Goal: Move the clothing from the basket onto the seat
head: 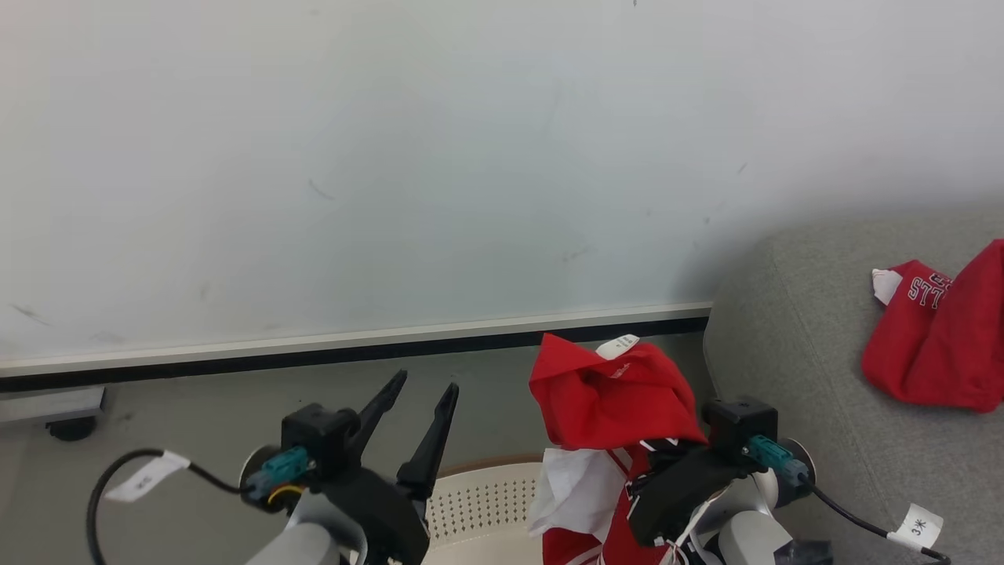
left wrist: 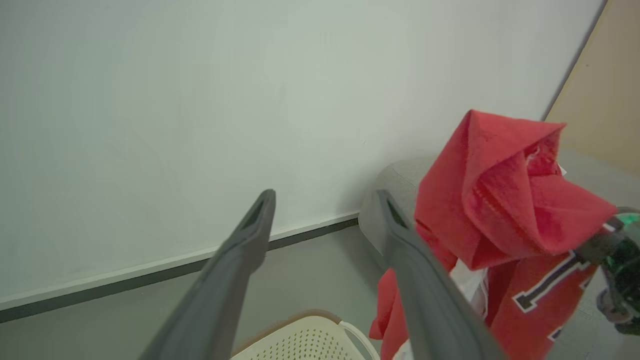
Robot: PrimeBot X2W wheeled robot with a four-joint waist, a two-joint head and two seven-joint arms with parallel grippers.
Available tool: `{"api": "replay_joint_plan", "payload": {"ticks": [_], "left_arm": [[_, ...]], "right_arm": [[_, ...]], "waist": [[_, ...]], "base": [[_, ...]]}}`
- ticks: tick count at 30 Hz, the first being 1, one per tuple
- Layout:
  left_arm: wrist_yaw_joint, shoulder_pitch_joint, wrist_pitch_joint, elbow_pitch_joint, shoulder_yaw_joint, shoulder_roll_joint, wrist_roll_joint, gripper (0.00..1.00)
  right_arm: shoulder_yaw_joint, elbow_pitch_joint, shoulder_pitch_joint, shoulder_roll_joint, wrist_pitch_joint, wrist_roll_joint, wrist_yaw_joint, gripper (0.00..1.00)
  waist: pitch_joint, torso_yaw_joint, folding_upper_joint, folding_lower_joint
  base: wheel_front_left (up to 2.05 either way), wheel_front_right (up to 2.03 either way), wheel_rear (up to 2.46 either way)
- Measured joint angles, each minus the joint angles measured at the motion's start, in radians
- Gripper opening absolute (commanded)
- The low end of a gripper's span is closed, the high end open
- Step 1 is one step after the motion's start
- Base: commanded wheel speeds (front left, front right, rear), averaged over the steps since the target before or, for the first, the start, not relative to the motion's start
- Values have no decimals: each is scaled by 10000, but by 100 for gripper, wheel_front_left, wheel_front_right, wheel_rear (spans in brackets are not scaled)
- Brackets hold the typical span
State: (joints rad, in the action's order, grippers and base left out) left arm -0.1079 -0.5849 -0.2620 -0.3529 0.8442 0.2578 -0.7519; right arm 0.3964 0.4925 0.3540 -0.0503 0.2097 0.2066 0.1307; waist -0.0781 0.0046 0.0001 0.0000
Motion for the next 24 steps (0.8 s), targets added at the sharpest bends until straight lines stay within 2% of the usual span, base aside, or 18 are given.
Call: {"api": "replay_joint_plan", "payload": {"ticks": [5, 14, 24], "left_arm": [[59, 1280, 0, 374, -621, 111, 428, 100], [276, 1817, 0, 529, -1197, -171, 997, 100], [447, 1997, -15, 602, -1597, -334, 1289, 100]], "right_arm": [[-251, -410, -219, 0, -165, -165, 0, 0], [-502, -871, -406, 2, -347, -245, 0, 0], [-217, -1258, -247, 0, -520, -311, 0, 0]], "waist": [[60, -1, 0, 0], [112, -36, 0, 0], [276, -850, 0, 0]], "base": [[0, 0, 0], [0, 0, 0], [0, 0, 0]]}}
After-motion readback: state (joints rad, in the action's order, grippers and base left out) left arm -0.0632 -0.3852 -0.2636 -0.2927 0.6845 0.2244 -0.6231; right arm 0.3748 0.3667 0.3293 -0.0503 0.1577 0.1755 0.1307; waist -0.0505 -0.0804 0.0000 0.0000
